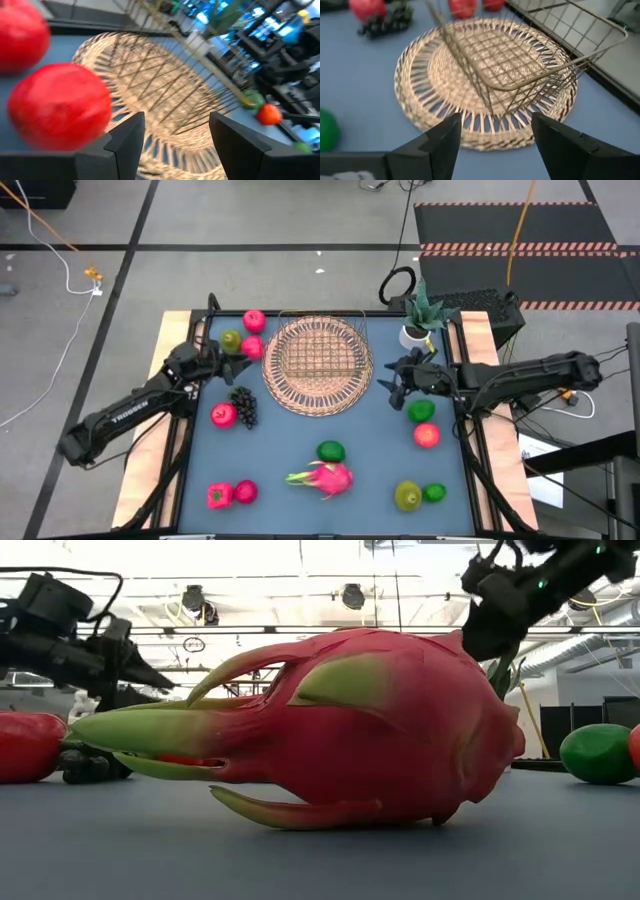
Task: Build produce basket
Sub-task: Put the lime into the gold wire basket
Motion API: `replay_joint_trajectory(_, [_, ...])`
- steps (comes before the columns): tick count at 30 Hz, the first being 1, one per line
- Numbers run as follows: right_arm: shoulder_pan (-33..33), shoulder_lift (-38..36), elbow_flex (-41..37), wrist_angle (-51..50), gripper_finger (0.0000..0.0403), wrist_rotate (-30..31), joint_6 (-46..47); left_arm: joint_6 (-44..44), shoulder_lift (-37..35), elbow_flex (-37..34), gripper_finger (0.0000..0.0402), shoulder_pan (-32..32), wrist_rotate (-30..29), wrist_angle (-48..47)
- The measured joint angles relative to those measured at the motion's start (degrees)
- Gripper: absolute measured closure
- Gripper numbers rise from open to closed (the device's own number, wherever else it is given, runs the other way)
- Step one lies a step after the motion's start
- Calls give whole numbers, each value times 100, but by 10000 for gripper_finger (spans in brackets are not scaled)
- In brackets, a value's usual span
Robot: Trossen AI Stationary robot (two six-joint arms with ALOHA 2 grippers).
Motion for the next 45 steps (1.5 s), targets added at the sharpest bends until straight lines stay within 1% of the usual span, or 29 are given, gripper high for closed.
replay_joint_trajectory(3, [-92,91,-288,97,165,-93,414,226,299,0,176,-151,-168,-7])
replay_joint_trajectory(6, [-36,165,-403,74,165,-571,726,427,537,-6,176,-395,-153,75])
replay_joint_trajectory(8, [42,178,-418,-52,165,-858,935,485,651,-7,176,-595,-124,333])
replay_joint_trajectory(9, [83,178,-418,-86,165,-909,1019,535,689,-7,176,-689,-127,504])
replay_joint_trajectory(12, [179,176,-418,-329,165,-847,1496,752,818,-7,176,-882,-362,1535])
replay_joint_trajectory(15, [241,175,-418,-762,165,-815,1705,983,974,-6,176,-1060,-393,2623])
replay_joint_trajectory(17, [240,167,-418,-1156,165,-750,1797,1120,1078,-4,176,-1191,-384,3061])
replay_joint_trajectory(19, [181,160,-414,-1509,165,-789,1855,1282,1205,-4,176,-1325,-388,3286])
replay_joint_trajectory(22, [46,163,-325,-1958,165,-1287,1743,1569,1421,-4,176,-1459,-475,3360])
replay_joint_trajectory(25, [-93,163,-91,-2204,165,-1801,1666,1772,1651,-4,176,-1556,-770,3402])
replay_joint_trajectory(27, [-174,163,190,-2528,164,-1981,1463,1862,1802,-4,176,-1600,-1008,3496])
replay_joint_trajectory(31, [-434,163,931,-3161,146,-1928,959,1972,2061,-4,176,-1680,-1221,3799])
replay_joint_trajectory(36, [-620,257,1579,-4062,93,-1942,243,2011,2226,-4,176,-1816,-1287,3902])
replay_joint_trajectory(40, [-644,540,1694,-4974,50,-1928,69,1972,2292,-4,176,-1999,-1287,3891])
replay_joint_trajectory(42, [-639,726,1694,-5231,41,-1930,67,1970,2298,-4,176,-2134,-1286,3884])
replay_joint_trajectory(45, [-578,992,1694,-5355,39,-1930,-51,1874,2296,-4,176,-2370,-1286,3895])
